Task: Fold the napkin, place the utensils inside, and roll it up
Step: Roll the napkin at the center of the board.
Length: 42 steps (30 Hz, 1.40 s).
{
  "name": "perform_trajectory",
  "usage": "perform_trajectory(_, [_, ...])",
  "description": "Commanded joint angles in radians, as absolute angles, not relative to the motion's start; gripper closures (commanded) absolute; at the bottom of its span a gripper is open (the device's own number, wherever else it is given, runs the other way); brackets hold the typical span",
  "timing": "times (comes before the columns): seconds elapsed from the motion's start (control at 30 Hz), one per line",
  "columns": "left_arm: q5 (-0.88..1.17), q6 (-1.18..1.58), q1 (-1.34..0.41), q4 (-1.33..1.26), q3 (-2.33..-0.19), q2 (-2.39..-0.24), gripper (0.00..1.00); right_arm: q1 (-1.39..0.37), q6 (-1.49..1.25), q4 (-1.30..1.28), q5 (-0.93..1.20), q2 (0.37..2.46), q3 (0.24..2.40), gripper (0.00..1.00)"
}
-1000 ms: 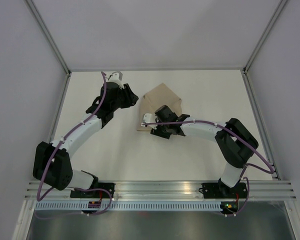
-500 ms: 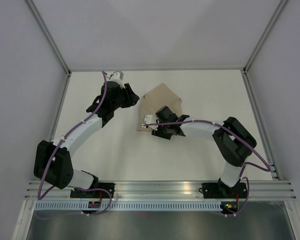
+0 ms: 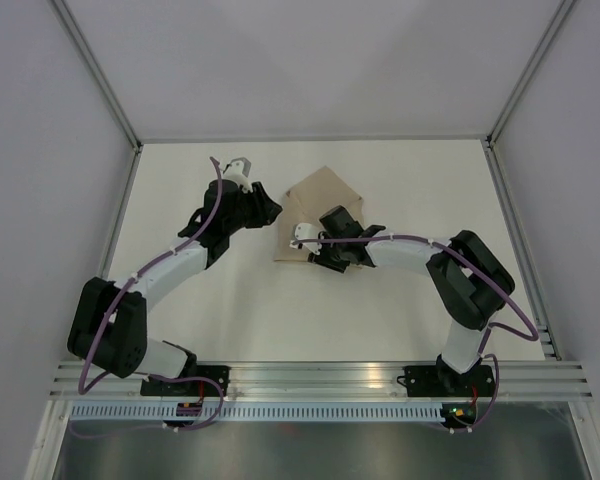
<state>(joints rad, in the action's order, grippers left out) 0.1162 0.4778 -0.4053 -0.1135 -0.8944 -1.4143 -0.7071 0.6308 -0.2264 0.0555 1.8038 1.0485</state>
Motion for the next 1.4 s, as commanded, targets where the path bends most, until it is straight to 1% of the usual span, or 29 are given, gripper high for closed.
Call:
perform_trajectory(0.0, [0.158, 0.434, -0.405, -0.276, -0.833, -1.417, 0.54, -0.689, 0.655, -0.236, 0.107, 1.835, 1.012, 0.52])
perform_trajectory(0.2, [0.187, 0.425, -0.411, -0.397, -0.767, -1.427, 0.53, -0.670, 0.679, -0.253, 0.155, 1.856, 1.005, 0.54])
perform_trajectory(0.23, [0.187, 0.420, -0.413, -0.406, -0.762, -1.428, 0.53, -0.667, 0.684, -0.259, 0.167, 1.861, 1.005, 0.55])
perform_trajectory(0.3, [0.184, 0.413, -0.416, -0.419, -0.749, -1.430, 0.53, -0.658, 0.692, -0.265, 0.179, 1.865, 1.003, 0.61])
perform_trajectory(0.53, [0.186, 0.387, -0.423, -0.474, -0.703, -1.402, 0.53, -0.627, 0.722, -0.296, 0.227, 1.875, 0.997, 0.69])
perform_trajectory(0.6, [0.183, 0.385, -0.429, -0.509, -0.671, -1.384, 0.53, -0.614, 0.730, -0.311, 0.251, 1.876, 1.003, 0.73])
perform_trajectory(0.8, [0.153, 0.350, -0.471, -0.598, -0.577, -1.332, 0.53, -0.577, 0.768, -0.425, 0.337, 1.891, 1.060, 0.80])
perform_trajectory(0.83, [0.125, 0.319, -0.485, -0.604, -0.569, -1.319, 0.53, -0.572, 0.773, -0.460, 0.350, 1.902, 1.071, 0.82])
perform_trajectory(0.97, [0.039, 0.236, -0.580, -0.638, -0.546, -1.321, 0.53, -0.539, 0.798, -0.538, 0.400, 1.937, 1.121, 0.83])
perform_trajectory(1.0, [0.023, 0.201, -0.595, -0.650, -0.534, -1.324, 0.57, -0.534, 0.805, -0.566, 0.406, 1.953, 1.138, 0.83])
perform_trajectory(1.13, [-0.084, 0.114, -0.656, -0.794, -0.483, -1.341, 0.62, -0.517, 0.816, -0.623, 0.452, 1.988, 1.180, 0.84])
perform_trajectory(1.27, [-0.092, 0.019, -0.692, -0.944, -0.408, -1.344, 0.61, -0.496, 0.836, -0.684, 0.477, 2.031, 1.227, 0.85])
perform_trajectory(1.37, [-0.080, -0.080, -0.718, -0.991, -0.402, -1.373, 0.60, -0.480, 0.857, -0.738, 0.495, 2.063, 1.275, 0.85])
